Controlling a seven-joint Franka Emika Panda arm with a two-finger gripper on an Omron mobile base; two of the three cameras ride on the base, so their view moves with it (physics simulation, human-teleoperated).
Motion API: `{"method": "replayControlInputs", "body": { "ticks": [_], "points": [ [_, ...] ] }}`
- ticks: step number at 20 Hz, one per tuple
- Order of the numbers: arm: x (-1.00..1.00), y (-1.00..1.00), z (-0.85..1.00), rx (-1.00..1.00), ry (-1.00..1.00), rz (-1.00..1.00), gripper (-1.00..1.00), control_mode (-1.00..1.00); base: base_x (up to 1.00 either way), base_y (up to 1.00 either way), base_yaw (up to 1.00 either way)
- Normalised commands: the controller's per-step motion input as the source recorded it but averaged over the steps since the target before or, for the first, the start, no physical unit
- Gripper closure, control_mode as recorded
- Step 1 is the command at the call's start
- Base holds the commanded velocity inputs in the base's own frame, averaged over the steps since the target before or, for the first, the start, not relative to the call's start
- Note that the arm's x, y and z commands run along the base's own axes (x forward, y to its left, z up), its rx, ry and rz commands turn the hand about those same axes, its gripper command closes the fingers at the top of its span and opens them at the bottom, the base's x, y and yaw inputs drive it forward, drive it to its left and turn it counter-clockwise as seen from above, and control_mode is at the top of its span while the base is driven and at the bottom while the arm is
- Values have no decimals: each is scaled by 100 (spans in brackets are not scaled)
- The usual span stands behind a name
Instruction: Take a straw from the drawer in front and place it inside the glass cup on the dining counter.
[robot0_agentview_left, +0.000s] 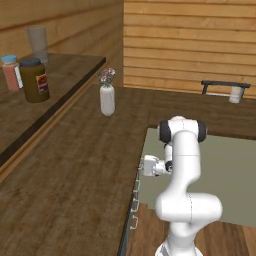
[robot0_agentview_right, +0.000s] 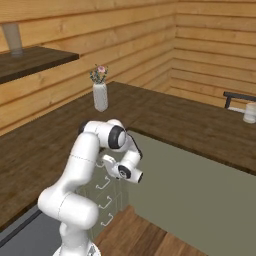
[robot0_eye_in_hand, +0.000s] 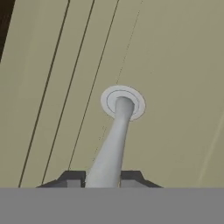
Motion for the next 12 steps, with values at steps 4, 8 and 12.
{"method": "replayControlInputs", "body": {
  "ticks": [4, 8, 12],
  "points": [
    [-39, -83, 1, 0, 1, 0, 100, -100, 0, 0, 0],
    [-45, -100, 0, 0, 5, 0, 100, -100, 0, 0, 0],
    [-46, -100, 1, 0, 10, -1, 100, -100, 0, 0, 0]
  ]
}}
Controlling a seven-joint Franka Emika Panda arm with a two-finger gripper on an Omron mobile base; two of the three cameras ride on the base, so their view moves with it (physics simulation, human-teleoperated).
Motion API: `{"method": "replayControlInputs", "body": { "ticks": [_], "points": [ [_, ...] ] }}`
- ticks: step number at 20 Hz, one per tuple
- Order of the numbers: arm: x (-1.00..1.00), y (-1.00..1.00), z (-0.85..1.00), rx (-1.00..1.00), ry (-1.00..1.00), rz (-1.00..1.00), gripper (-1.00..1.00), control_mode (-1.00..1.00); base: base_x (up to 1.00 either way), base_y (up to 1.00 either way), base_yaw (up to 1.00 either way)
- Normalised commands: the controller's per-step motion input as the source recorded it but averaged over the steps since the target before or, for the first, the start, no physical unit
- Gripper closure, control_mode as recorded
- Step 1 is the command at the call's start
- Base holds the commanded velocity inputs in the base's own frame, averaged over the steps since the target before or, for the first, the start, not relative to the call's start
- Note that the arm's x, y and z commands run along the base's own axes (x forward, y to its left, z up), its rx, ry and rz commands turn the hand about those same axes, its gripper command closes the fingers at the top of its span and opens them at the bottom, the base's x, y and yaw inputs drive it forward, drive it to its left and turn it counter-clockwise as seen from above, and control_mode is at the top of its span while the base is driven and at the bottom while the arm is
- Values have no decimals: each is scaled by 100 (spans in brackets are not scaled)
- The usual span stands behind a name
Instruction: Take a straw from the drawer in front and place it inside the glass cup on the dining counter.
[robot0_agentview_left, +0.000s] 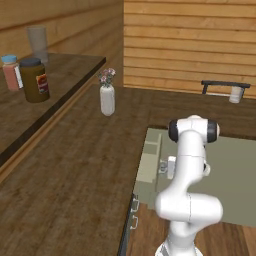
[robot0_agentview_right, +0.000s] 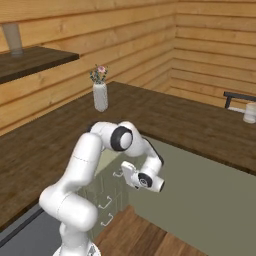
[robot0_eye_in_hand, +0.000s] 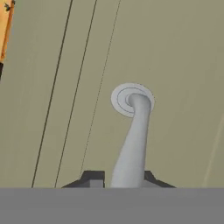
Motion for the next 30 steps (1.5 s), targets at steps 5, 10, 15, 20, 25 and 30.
{"method": "replayControlInputs", "body": {
  "ticks": [5, 10, 15, 20, 25, 30],
  "points": [
    [-44, -100, 0, 0, 15, -4, 100, -100, 0, 0, 0],
    [-45, -100, 0, 0, 14, -5, 100, -100, 0, 0, 0],
    [-31, -96, 0, 0, 14, -3, -100, -100, 0, 0, 0],
    [-26, -98, 2, 0, 3, -6, -100, -100, 0, 0, 0],
    [-53, -75, 41, -8, -2, -14, -100, -100, 0, 0, 0],
    [-38, 18, 100, -14, -10, -14, -100, -100, 0, 0, 0]
  ]
}}
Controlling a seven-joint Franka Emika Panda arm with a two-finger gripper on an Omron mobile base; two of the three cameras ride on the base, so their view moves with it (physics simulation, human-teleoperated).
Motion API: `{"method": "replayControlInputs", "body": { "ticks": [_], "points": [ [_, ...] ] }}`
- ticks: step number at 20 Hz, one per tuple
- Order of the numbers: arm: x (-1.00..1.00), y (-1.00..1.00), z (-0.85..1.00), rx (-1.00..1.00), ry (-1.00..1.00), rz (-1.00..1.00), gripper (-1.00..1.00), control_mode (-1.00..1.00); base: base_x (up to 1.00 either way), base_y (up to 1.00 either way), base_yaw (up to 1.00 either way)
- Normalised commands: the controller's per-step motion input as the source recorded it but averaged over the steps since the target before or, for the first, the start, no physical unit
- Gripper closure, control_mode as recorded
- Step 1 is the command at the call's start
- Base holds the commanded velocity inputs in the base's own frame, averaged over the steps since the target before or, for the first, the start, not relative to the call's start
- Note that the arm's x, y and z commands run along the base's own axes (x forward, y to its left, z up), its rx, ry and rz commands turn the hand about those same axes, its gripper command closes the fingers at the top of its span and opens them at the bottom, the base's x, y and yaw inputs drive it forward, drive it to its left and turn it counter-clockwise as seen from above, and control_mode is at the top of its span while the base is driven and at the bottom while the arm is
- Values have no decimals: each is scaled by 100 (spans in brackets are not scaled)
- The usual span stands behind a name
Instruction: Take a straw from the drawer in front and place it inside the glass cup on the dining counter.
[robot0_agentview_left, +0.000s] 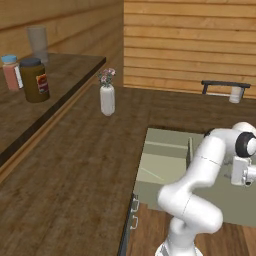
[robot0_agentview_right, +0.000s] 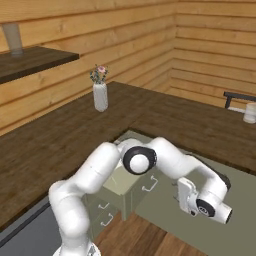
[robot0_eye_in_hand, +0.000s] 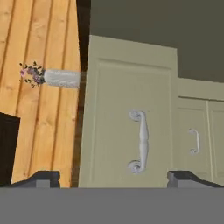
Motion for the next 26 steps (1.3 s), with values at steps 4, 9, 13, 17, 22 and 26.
{"method": "replayControlInputs", "body": {
  "ticks": [4, 9, 13, 17, 22, 26],
  "points": [
    [-3, 69, 100, -31, -1, -12, -100, -100, 0, 0, 0],
    [3, 93, 100, -38, 4, -6, -100, -100, 0, 0, 0],
    [19, 100, 83, -39, 18, -3, -100, -100, 0, 0, 0],
    [61, 95, 25, -29, 31, 0, -100, -100, 0, 0, 0],
    [79, 65, 3, -22, 35, 0, -100, -100, 0, 0, 0],
    [69, 28, -18, -13, 35, 0, -100, -100, 0, 0, 0]
  ]
}}
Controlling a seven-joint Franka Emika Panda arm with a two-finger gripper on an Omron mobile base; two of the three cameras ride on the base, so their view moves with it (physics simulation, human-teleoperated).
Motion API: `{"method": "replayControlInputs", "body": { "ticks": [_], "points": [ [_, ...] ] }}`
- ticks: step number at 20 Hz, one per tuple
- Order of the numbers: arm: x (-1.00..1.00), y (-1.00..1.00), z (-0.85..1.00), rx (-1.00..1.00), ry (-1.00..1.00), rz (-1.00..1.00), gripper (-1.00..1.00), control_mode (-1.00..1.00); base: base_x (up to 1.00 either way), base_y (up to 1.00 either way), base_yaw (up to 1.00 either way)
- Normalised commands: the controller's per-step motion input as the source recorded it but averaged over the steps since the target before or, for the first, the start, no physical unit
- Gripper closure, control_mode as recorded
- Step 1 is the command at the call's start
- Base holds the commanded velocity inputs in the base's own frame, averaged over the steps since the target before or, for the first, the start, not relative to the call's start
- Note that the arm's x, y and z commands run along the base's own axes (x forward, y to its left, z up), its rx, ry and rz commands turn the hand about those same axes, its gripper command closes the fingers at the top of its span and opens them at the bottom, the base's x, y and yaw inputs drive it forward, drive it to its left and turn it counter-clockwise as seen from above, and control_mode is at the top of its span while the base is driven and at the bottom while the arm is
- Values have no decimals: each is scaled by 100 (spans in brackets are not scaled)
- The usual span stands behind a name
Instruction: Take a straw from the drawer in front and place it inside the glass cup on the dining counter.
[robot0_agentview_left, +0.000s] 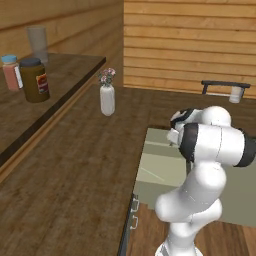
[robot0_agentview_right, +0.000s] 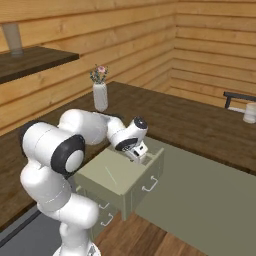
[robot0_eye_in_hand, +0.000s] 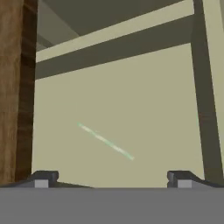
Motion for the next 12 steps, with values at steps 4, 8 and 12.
{"method": "replayControlInputs", "body": {
  "ticks": [4, 8, 12],
  "points": [
    [61, 1, -40, -5, 37, 0, -100, -100, 0, 0, 0],
    [48, 0, -48, -2, 34, 0, -100, -100, 0, 0, 0],
    [13, -4, -48, -5, 22, 0, -100, -100, 0, 0, 0]
  ]
}}
